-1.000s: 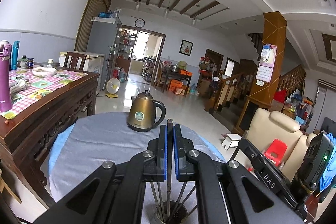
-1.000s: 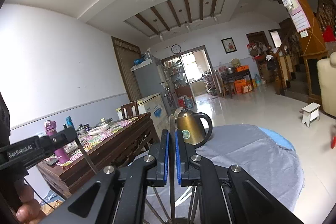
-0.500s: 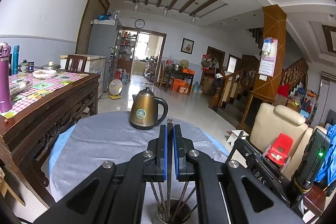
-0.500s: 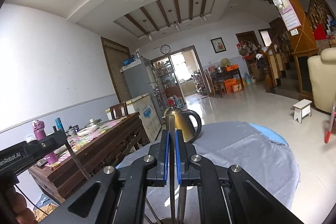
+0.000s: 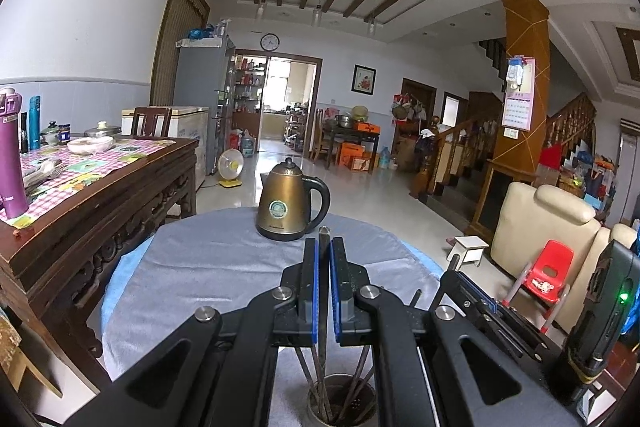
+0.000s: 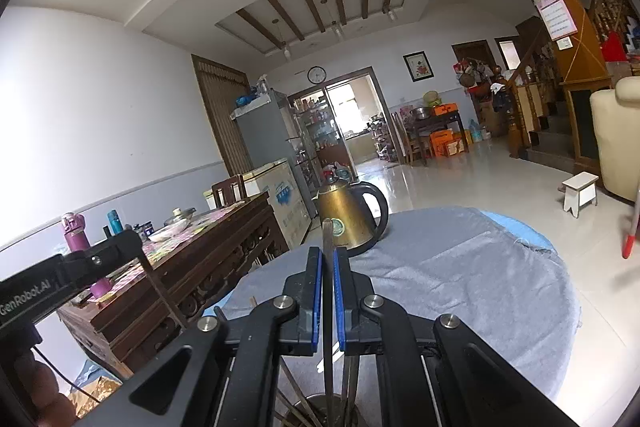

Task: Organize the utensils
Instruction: 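Open both tools to release the chopstick into the cup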

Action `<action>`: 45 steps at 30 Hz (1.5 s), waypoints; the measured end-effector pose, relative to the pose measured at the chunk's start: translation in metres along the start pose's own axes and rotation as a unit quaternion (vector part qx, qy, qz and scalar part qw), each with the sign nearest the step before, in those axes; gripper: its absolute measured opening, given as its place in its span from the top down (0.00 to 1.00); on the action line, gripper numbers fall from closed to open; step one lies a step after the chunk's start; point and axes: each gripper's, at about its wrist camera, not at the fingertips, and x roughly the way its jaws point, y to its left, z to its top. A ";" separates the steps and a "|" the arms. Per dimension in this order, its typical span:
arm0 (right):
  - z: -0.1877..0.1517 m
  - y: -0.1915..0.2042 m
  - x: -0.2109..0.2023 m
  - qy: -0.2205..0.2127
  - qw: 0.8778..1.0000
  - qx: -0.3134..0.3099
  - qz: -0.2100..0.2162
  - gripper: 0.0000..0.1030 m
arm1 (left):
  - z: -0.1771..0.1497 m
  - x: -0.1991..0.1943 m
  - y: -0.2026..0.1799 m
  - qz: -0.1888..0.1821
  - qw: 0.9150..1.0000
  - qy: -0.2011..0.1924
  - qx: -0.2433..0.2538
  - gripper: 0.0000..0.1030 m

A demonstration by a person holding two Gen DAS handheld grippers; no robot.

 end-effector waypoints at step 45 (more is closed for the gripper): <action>-0.013 0.016 0.020 0.057 0.998 -0.012 0.013 0.92 | -0.032 0.037 0.019 -0.015 0.996 0.078 -0.038 0.86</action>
